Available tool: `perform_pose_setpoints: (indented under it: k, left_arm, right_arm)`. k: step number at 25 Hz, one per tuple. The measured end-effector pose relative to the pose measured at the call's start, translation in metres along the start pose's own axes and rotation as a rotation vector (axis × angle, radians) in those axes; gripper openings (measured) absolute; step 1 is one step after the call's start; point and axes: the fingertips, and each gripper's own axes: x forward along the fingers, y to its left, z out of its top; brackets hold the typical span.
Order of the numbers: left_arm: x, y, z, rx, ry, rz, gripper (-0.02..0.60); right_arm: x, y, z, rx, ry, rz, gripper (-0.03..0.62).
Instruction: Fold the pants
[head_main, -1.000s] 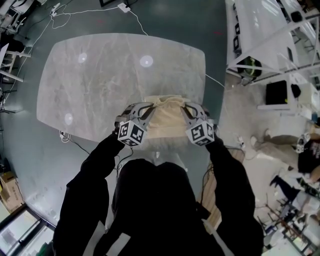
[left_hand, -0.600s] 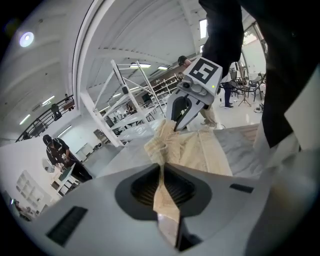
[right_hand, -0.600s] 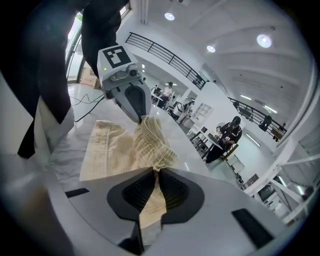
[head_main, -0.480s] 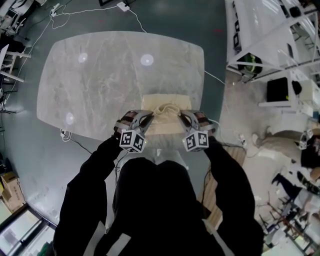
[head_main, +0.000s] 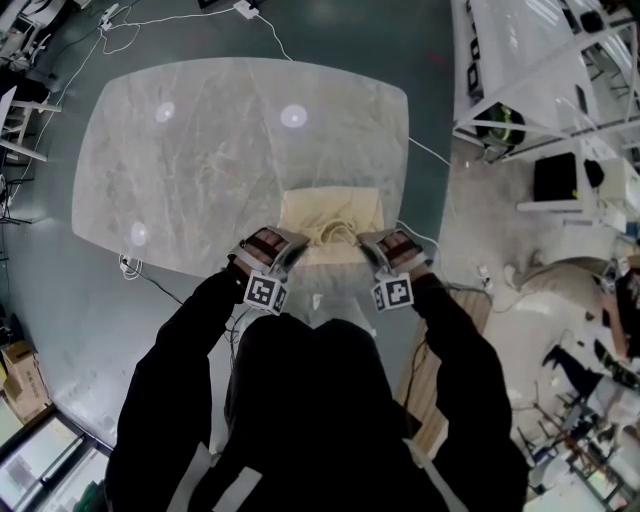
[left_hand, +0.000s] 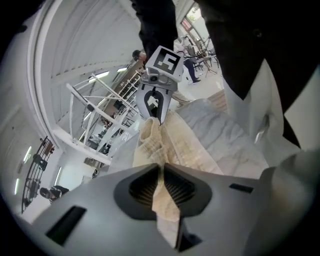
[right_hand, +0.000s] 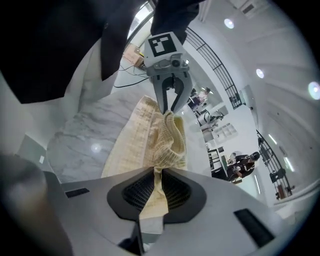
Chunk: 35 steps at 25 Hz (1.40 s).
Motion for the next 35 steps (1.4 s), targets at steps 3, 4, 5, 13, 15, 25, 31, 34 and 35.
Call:
perform_pose_setpoints:
  k: [3, 4, 5, 13, 15, 25, 31, 34, 35]
  left_arm:
    - [0.0, -0.018, -0.005, 0.045, 0.012, -0.047, 0.026]
    - [0.0, -0.023, -0.006, 0.046, 0.016, -0.062, 0.028]
    - [-0.001, -0.027, -0.007, 0.051, 0.02, -0.072, 0.034]
    - [-0.011, -0.038, -0.001, 0.103, 0.047, -0.071, 0.077]
    - [-0.016, -0.033, 0.001, 0.112, 0.059, -0.044, 0.077]
    - [-0.036, 0.033, 0.023, 0.057, 0.029, 0.122, 0.02]
    - [-0.053, 0.102, 0.023, -0.323, 0.026, 0.261, 0.002]
    - [-0.065, 0.143, 0.026, -0.58, -0.031, 0.34, 0.002]
    - [-0.07, 0.157, 0.028, -0.66, -0.057, 0.367, 0.002]
  right_arm:
    - [-0.004, 0.008, 0.0, -0.013, 0.001, 0.017, 0.034]
    - [-0.004, 0.012, -0.002, -0.014, 0.003, 0.024, 0.042]
    - [-0.005, 0.016, -0.004, -0.015, 0.006, 0.031, 0.051]
    - [-0.017, 0.022, 0.0, -0.025, 0.019, 0.053, 0.075]
    - [-0.019, 0.019, -0.005, -0.043, 0.047, 0.021, 0.075]
    - [-0.036, -0.035, 0.007, -0.011, 0.107, -0.104, 0.074]
    - [-0.041, -0.094, 0.021, 0.35, 0.095, -0.171, 0.003]
    - [-0.055, -0.144, 0.034, 0.658, 0.014, -0.249, 0.003]
    - [-0.064, -0.164, 0.037, 0.759, -0.021, -0.283, 0.003]
